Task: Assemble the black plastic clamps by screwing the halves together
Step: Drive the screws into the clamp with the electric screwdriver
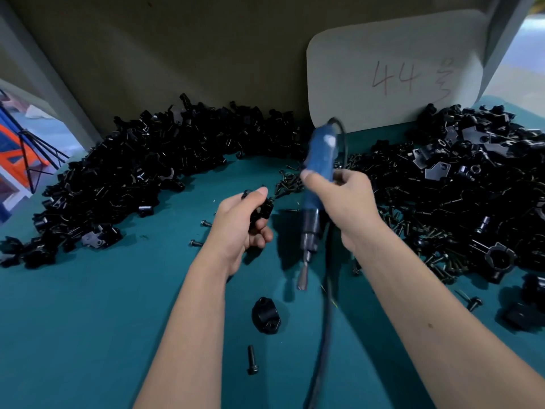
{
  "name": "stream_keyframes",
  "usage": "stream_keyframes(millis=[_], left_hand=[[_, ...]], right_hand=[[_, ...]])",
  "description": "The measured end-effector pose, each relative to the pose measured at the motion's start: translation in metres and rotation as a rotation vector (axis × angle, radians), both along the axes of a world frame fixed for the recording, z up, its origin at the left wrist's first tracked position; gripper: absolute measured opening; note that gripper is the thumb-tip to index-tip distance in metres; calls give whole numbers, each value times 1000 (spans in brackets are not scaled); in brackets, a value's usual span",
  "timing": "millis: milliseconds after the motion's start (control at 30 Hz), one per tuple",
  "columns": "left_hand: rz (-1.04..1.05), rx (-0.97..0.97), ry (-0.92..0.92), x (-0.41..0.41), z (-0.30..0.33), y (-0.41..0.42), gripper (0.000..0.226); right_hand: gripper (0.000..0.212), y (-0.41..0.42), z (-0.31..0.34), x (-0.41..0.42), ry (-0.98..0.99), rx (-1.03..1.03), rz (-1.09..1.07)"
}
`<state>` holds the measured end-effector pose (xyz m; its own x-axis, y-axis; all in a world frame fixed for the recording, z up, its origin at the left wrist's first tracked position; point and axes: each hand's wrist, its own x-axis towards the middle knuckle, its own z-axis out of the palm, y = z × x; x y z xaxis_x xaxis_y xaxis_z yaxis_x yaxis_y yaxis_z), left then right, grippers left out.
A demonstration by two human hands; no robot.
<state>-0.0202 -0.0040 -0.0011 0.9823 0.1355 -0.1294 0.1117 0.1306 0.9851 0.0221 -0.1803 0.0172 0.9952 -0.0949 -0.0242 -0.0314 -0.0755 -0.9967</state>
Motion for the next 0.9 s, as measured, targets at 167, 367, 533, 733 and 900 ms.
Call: stream_keyframes(millis=[167, 367, 533, 733, 900], left_hand=[[-103, 94, -29, -2, 2, 8, 31], [-107, 155, -21, -1, 0, 9, 24], [-79, 268, -52, 0, -3, 11, 22], [-63, 280, -100, -1, -2, 13, 24], [-23, 227, -75, 0, -2, 14, 24]], right_hand=[[24, 1, 15, 5, 25, 672, 18], [28, -4, 16, -1, -145, 861, 1], [38, -11, 26, -2, -177, 921, 12], [36, -20, 32, -2, -219, 945, 1], [43, -26, 37, 0, -249, 929, -39]])
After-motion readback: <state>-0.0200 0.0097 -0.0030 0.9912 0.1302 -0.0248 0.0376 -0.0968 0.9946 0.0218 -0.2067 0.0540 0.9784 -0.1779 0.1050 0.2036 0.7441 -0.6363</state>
